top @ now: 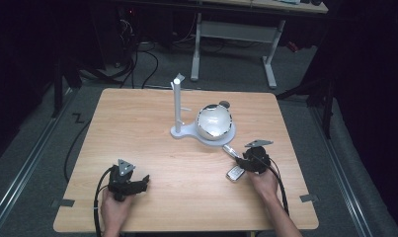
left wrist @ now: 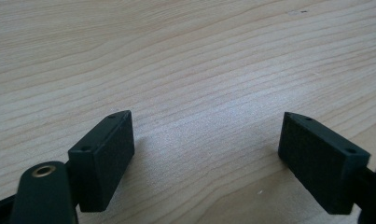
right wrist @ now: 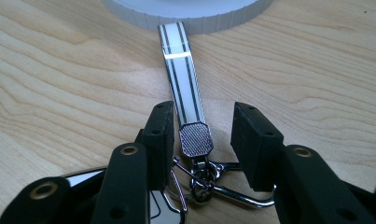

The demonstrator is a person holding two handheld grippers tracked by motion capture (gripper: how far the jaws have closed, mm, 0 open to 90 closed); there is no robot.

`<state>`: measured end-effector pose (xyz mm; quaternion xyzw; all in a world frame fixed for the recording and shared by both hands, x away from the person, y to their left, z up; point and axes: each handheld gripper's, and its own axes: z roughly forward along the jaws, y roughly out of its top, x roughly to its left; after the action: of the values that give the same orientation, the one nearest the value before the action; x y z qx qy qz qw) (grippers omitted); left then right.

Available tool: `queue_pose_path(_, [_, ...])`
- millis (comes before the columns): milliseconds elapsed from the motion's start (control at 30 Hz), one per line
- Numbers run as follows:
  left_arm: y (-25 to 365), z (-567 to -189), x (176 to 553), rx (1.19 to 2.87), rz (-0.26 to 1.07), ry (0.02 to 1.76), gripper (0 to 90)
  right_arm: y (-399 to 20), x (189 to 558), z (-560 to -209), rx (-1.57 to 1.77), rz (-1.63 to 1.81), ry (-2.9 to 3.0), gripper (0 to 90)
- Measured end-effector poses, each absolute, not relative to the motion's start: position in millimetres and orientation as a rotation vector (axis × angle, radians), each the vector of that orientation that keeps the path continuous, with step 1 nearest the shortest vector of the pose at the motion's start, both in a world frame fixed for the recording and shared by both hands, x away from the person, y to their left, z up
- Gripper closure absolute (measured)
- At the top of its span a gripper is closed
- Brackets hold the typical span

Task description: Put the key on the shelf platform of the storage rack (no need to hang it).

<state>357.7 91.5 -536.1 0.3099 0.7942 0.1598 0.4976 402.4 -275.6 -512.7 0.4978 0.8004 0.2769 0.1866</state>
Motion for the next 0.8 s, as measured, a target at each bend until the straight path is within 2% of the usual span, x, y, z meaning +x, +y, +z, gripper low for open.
queue_pose_path(200, [91.1, -535.8, 358.1, 0.744, 0.384, 1.927, 18.7, -271.2, 402.9, -514.4, 1.359, 0.755, 2.296, 73.1])
queue_pose_path(400, [91.0, -535.7, 358.1, 0.742, 0.383, 1.928, 18.7, -273.1, 402.4, -512.7, 1.326, 0.779, 2.314, 74.4])
queue_pose_path(800, [91.3, -535.9, 358.1, 0.746, 0.385, 1.925, 18.7, -277.7, 393.7, -483.8, 1.276, 0.878, 2.292, 74.6])
